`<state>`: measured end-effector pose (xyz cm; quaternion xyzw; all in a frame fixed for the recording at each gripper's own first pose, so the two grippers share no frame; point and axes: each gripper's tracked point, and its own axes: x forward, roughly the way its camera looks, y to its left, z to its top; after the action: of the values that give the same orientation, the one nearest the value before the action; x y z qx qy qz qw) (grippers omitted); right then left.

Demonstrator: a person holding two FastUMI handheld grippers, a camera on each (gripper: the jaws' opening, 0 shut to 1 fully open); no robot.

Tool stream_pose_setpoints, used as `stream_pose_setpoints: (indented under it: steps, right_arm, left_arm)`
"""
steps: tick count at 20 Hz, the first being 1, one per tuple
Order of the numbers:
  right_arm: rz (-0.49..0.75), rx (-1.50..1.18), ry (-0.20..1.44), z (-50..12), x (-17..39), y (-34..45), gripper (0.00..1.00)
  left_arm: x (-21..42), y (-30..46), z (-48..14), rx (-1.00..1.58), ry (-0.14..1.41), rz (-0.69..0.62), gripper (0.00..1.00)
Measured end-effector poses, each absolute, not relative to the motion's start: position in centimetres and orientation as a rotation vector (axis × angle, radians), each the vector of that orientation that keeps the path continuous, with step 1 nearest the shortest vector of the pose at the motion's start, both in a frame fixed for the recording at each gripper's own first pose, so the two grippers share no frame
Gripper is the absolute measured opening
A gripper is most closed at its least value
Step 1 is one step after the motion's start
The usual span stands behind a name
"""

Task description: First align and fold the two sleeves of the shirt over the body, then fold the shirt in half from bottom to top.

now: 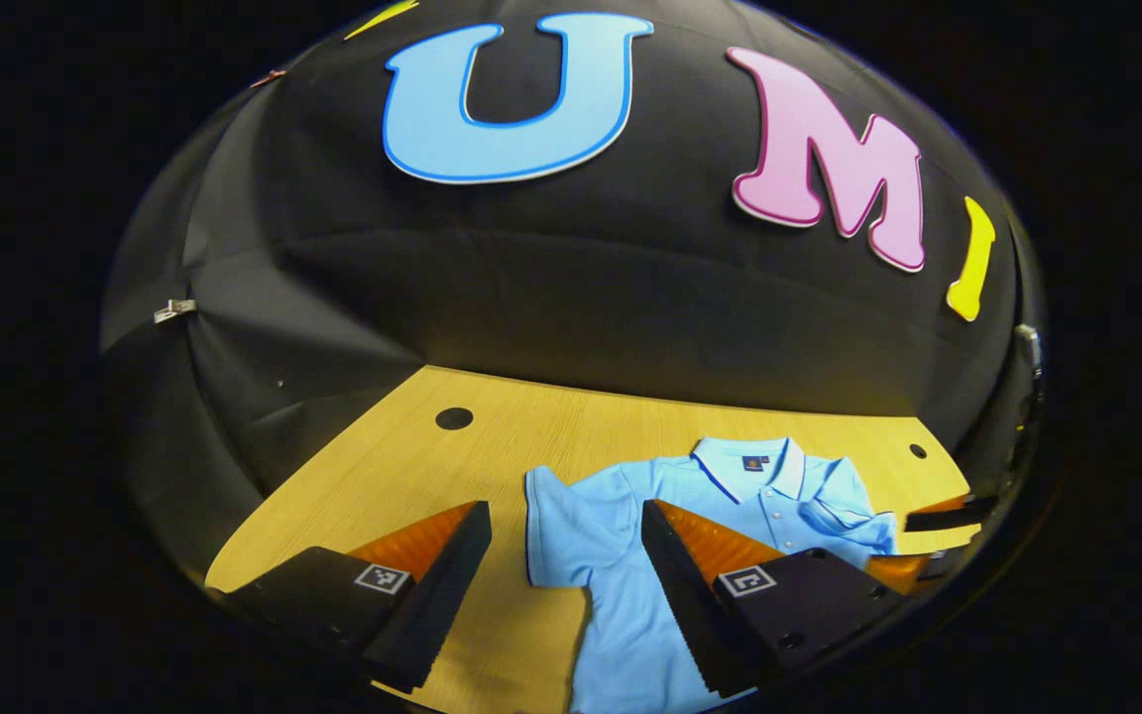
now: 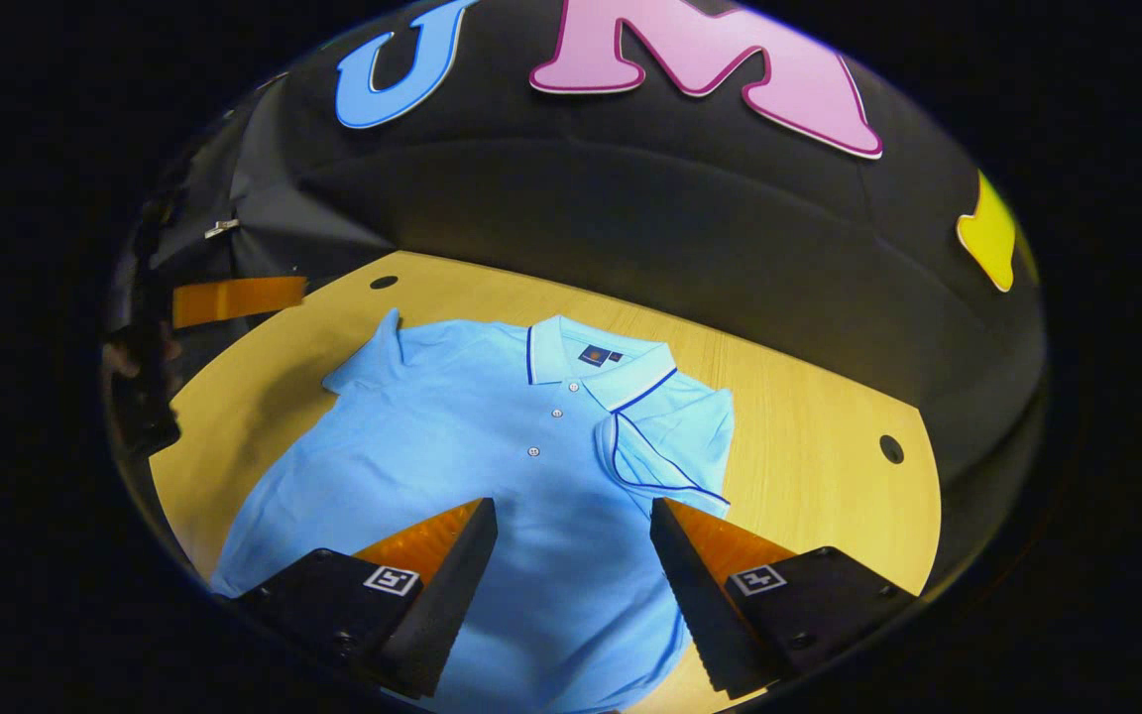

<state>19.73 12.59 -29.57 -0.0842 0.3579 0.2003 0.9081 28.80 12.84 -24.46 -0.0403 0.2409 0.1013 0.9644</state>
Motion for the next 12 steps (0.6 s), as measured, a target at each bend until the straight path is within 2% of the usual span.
stream_pose_setpoints:
  steps: [7,12]
  right_arm:
    - [0.412,-0.149,0.691,-26.4,18.0,10.3,0.98]
    - [0.397,-0.100,0.685,-24.8,17.4,8.8,0.98]
  left_arm:
    - [36.4,14.9,-31.3,-0.045,0.566,0.198,0.97]
    - [38.2,16.4,-35.1,-0.046,0.631,0.221,0.97]
